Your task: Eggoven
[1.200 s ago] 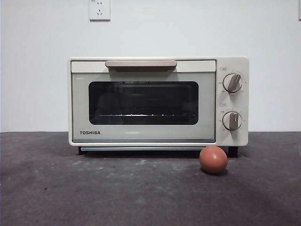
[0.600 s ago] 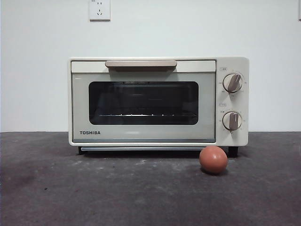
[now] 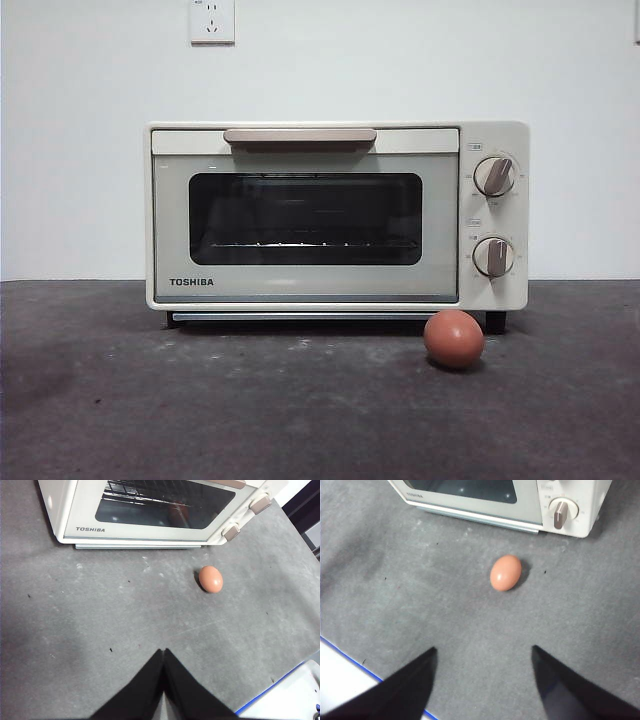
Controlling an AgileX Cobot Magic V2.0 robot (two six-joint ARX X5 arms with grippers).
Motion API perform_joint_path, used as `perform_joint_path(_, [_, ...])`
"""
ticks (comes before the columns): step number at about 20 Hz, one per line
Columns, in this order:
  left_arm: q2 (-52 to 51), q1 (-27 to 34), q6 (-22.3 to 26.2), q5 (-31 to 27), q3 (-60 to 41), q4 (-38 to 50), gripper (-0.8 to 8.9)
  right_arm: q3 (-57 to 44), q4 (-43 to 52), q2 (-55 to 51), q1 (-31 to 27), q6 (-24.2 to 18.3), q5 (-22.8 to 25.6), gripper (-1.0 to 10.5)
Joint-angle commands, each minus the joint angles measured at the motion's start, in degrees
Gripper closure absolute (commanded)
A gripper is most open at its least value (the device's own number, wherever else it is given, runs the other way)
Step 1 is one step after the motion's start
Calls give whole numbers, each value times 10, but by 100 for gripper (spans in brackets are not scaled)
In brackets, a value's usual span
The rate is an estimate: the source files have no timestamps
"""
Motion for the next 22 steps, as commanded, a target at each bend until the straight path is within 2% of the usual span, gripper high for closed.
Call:
perform_joint_path(1, [3, 1, 9, 2, 13, 6, 807, 10, 6, 16, 3, 7, -9, 605])
perform_joint_path(3, [3, 1, 9, 2, 13, 8, 807, 10, 23, 38, 8, 17, -10, 605])
perform_joint_path(7, [3, 1, 9, 2, 13, 11, 807, 10, 92, 112, 43, 65, -3, 605])
perform_joint_path(9, [3, 1, 9, 2, 13, 11, 807, 10, 133, 154, 73, 94, 28, 606])
perform_joint_path(13, [3, 1, 9, 2, 13, 11, 807, 10, 209, 246, 144, 150, 120, 607])
perform_joint_path(18, [3, 1, 9, 2, 13, 11, 807, 10, 294, 359, 209, 194, 214, 607])
perform_joint_path(22, [3, 1, 9, 2, 13, 11, 807, 11, 353, 441, 226, 217, 233, 607])
